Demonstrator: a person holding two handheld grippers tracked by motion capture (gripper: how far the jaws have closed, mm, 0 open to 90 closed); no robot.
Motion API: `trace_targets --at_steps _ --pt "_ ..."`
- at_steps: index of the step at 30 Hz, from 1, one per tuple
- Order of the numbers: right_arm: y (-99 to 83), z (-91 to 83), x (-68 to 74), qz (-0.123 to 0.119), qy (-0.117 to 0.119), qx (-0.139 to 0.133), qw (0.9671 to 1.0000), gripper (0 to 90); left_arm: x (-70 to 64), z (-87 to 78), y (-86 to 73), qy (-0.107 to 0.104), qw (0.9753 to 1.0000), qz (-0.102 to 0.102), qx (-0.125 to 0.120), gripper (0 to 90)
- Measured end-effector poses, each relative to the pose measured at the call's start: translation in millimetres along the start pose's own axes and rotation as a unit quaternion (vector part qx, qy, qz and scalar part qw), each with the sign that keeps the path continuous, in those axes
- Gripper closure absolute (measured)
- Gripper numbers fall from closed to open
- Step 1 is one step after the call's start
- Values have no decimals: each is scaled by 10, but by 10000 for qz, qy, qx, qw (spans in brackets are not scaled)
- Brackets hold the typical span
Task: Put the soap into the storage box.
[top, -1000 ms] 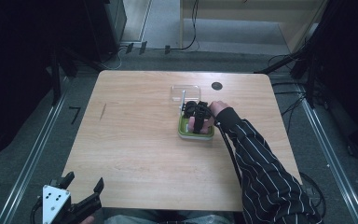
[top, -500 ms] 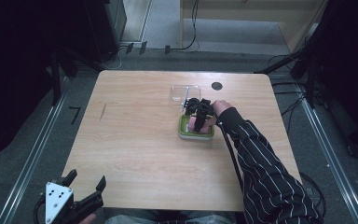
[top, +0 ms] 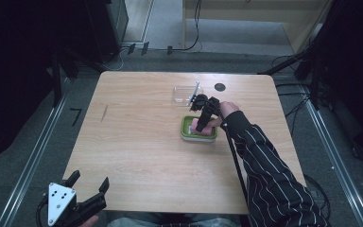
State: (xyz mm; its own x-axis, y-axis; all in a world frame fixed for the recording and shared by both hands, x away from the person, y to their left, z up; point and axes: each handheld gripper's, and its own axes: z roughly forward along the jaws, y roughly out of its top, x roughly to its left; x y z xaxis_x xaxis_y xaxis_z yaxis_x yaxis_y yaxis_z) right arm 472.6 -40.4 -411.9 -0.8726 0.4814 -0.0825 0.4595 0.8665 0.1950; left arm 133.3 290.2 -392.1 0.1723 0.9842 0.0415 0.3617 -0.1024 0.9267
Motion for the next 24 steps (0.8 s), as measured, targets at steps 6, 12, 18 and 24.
trace_targets --at_steps 6,12,18,24 --pt "-106 -27 -19 187 25 114 9998 111 -23 57 23 -100 9999 33 -6 138" --pt "-233 -37 -29 277 19 165 9995 110 -56 133 55 -228 9997 98 0 138" --pt "-388 -72 -24 414 11 210 9989 110 -88 205 86 -360 9992 151 7 137" --pt "-550 -132 -7 589 -4 247 9980 111 -114 261 108 -446 9989 174 4 138"
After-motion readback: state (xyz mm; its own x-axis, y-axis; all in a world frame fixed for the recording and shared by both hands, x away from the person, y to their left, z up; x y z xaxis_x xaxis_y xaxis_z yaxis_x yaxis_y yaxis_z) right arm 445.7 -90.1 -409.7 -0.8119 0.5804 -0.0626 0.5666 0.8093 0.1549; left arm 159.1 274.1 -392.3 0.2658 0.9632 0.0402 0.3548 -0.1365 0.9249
